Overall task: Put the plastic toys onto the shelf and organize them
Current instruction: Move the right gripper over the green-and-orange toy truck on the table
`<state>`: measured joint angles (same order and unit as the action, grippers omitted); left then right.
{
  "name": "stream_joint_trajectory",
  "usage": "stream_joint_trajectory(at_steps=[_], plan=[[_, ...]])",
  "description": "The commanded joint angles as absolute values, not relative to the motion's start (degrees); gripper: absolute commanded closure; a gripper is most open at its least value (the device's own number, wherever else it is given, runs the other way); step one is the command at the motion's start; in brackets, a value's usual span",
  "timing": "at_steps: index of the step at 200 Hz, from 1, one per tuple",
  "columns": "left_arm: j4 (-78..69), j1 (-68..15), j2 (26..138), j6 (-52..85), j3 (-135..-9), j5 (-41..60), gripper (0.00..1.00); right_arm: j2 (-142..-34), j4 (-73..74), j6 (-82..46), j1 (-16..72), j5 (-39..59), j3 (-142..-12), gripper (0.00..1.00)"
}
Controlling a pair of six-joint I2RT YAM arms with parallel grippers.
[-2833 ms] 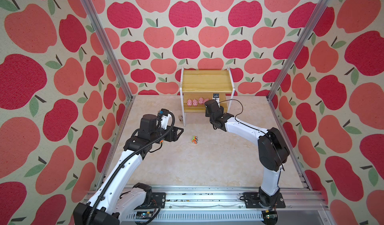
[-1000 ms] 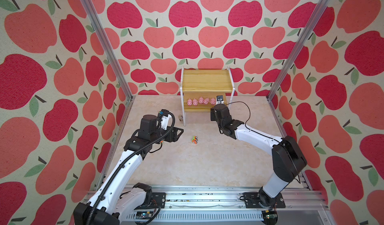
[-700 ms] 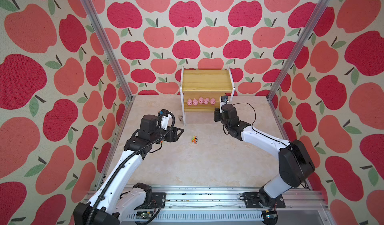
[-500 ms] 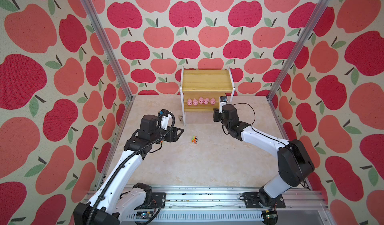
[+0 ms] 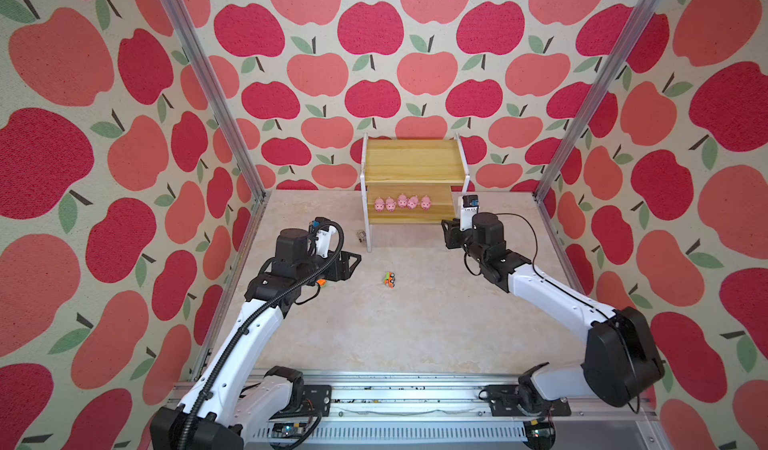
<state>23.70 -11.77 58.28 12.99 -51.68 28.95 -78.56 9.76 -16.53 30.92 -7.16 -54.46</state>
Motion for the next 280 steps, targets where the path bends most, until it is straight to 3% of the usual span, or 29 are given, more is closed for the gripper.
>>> stream_joint_trajectory(at_steps=[1,45,78,130,181,221,280], plan=[[21.91,-8.25,60.65,16.61,-51.02,29.47,0.19,-75.62,4.27,-16.10,31.01,-2.72,-52.46,0.58],[22.98,-5.44,64.47,26.79,-53.22,27.79,0.16,-74.51,4.30,-18.42,31.29,-0.18,-49.75,0.52],[28.64,-5.40,64.12,31.82,-55.41,21.11,0.00,-76.73,5.98,-18.02,35.77,0.00,-48.12,0.42],[36.77,-6.28,60.32,42.54,-55.32,11.90,0.01,-83.68,10.01,-17.96,45.24,-1.39,-46.52,0.36],[52.67,-14.94,59.45,58.14,-66.09,-3.18,0.01,-89.51,15.25,-18.37,51.50,-1.33,-45.19,0.35],[59.56,-19.91,64.45,65.90,-74.30,-5.20,0.01,-94.64,22.46,-17.67,56.97,-3.30,-45.57,0.35],[60.56,-21.09,69.30,68.31,-81.24,-4.06,0.01,-96.71,17.85,-16.93,58.23,-13.46,-49.06,0.32]])
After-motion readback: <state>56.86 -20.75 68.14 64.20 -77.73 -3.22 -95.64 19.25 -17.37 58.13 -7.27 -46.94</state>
